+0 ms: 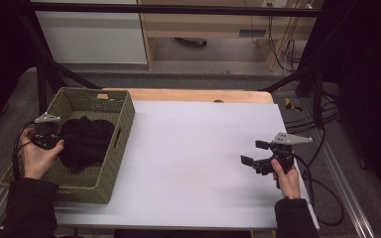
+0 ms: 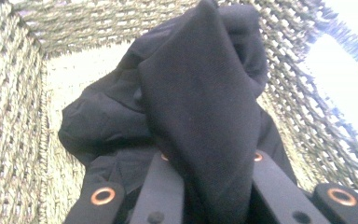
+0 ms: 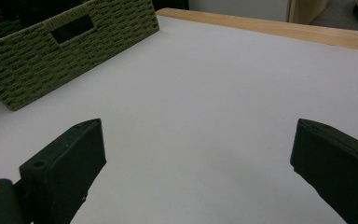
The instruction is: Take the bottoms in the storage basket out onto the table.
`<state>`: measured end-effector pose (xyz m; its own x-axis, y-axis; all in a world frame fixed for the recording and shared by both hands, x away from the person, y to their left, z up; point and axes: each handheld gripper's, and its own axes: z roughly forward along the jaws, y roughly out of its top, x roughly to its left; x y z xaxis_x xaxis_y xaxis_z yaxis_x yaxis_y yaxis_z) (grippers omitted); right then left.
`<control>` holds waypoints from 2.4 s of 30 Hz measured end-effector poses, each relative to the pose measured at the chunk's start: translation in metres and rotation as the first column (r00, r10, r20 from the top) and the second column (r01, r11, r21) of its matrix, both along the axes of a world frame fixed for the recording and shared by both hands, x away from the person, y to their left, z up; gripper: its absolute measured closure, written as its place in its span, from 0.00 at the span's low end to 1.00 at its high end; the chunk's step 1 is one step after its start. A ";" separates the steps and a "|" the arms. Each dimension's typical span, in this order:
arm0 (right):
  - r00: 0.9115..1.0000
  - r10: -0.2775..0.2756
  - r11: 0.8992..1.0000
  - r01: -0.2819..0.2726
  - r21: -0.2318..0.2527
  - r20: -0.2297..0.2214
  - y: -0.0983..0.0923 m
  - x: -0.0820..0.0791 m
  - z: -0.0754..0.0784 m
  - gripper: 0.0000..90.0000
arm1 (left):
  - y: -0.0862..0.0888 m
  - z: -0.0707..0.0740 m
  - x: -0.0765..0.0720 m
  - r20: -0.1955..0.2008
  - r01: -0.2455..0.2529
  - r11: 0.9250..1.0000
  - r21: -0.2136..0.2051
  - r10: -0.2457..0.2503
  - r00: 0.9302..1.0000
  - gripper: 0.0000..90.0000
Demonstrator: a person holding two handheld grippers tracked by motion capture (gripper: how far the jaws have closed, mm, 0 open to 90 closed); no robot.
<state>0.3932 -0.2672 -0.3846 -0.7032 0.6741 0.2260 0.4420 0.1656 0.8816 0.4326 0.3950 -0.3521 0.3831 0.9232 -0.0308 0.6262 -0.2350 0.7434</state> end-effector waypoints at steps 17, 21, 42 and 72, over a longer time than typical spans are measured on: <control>1.000 -0.002 1.000 0.002 0.007 0.000 0.000 0.000 0.000 0.04 | -0.009 0.027 -0.010 0.041 0.043 0.999 0.004 -0.043 0.998 0.95; 1.000 -0.004 1.000 0.004 0.006 0.001 0.000 0.000 0.000 0.04 | -0.009 0.032 -0.012 0.047 0.048 0.999 0.007 -0.049 0.998 0.95; 1.000 -0.001 1.000 0.001 0.009 0.000 0.000 0.000 0.001 0.04 | -0.014 0.060 -0.023 0.085 0.090 0.996 0.025 -0.092 0.992 0.95; 1.000 0.001 1.000 -0.001 0.009 0.000 -0.001 -0.001 0.001 0.04 | -0.017 0.089 -0.036 0.132 0.111 0.994 0.025 -0.113 0.985 0.95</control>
<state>0.3926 -0.2678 -0.3835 -0.7037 0.6714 0.2324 0.4423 0.1580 0.8828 0.3961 0.3782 -0.2629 0.4837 0.8742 0.0431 0.4912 -0.3119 0.8132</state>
